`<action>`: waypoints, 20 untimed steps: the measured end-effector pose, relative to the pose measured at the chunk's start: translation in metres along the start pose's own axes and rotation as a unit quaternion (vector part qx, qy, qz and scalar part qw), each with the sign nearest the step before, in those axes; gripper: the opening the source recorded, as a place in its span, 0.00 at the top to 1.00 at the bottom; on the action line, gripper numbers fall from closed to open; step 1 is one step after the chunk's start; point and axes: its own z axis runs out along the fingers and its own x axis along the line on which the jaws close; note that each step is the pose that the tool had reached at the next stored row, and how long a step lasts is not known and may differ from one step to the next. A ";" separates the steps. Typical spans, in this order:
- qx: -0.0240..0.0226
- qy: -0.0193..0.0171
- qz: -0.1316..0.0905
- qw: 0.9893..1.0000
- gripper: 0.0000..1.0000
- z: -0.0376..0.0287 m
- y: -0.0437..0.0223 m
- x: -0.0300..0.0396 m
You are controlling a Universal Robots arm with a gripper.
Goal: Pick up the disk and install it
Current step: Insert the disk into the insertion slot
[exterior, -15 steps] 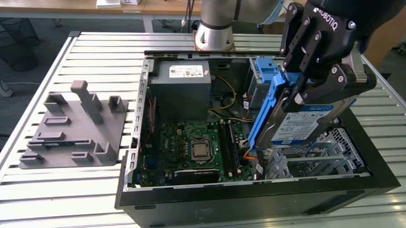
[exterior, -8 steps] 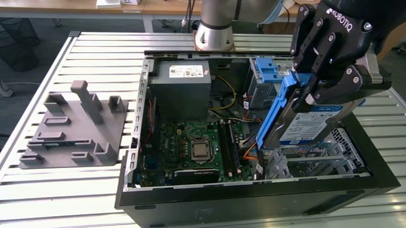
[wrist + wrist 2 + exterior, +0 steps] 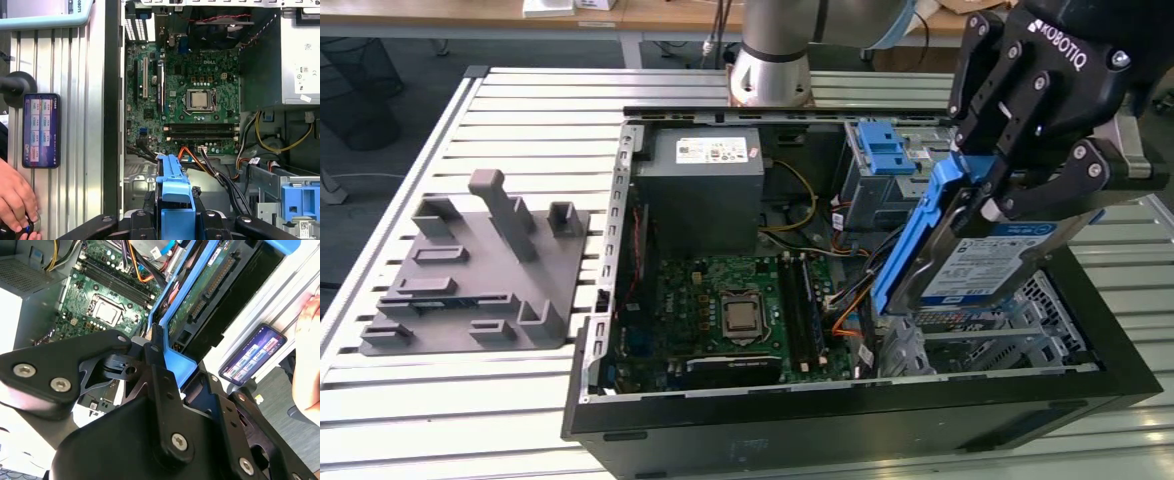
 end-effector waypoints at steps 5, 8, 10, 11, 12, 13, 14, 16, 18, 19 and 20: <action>0.000 0.000 0.000 1.000 0.64 0.0003 -0.0046 0.0021; 0.000 0.000 0.000 1.000 0.64 0.0005 -0.0098 0.0021; 0.000 0.000 0.000 1.000 0.64 0.0007 -0.0131 0.0021; 0.000 0.000 0.000 1.000 0.64 0.0007 -0.0149 0.0021; 0.000 0.000 0.000 1.000 0.64 0.0008 -0.0168 0.0021; 0.000 0.000 0.000 1.000 0.64 0.0008 -0.0185 0.0020; 0.000 0.000 0.000 1.000 0.64 0.0009 -0.0202 0.0020; 0.000 0.000 0.000 1.000 0.64 0.0010 -0.0222 0.0019; 0.000 0.000 0.000 1.000 0.64 0.0009 -0.0222 0.0020; 0.000 0.000 0.000 1.000 0.64 0.0009 -0.0222 0.0020; 0.000 0.000 0.000 1.000 0.64 0.0010 -0.0222 0.0020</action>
